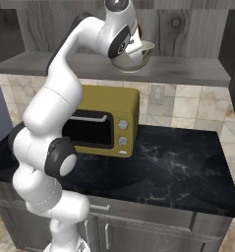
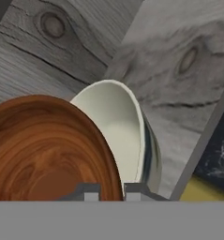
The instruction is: Pick up the bowls on the counter and stack them on top of one another in the open cabinet. Place the smaller bowl on top of the larger bowl.
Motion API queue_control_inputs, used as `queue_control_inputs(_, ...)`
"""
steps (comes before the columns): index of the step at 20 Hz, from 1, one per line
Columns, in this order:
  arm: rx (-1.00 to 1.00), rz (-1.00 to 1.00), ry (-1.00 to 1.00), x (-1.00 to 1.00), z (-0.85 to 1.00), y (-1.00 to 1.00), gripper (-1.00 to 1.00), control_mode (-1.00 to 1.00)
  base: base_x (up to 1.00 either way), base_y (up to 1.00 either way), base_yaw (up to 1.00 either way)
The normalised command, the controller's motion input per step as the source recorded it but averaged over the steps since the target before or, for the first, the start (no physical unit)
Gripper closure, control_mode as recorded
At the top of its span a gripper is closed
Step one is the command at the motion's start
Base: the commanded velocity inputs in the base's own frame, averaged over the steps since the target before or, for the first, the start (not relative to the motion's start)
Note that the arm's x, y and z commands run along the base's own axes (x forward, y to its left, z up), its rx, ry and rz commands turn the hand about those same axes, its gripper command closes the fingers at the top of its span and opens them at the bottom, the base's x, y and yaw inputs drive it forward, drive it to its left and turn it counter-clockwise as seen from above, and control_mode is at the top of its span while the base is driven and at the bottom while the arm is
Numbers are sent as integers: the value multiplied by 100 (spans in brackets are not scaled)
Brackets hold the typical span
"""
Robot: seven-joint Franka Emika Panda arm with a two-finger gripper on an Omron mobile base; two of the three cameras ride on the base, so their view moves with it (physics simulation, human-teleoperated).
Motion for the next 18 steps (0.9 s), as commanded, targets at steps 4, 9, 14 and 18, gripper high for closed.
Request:
queue_control_inputs(4,-4,0,-6,0,0,-7,100,-100,0,0,0)
queue_control_inputs(9,-5,0,-8,0,0,-4,100,-100,0,0,0)
queue_control_inputs(14,-5,0,-3,6,-6,-1,100,-100,0,0,0)
queue_control_inputs(18,-4,-2,0,16,-8,-4,100,-100,0,0,0)
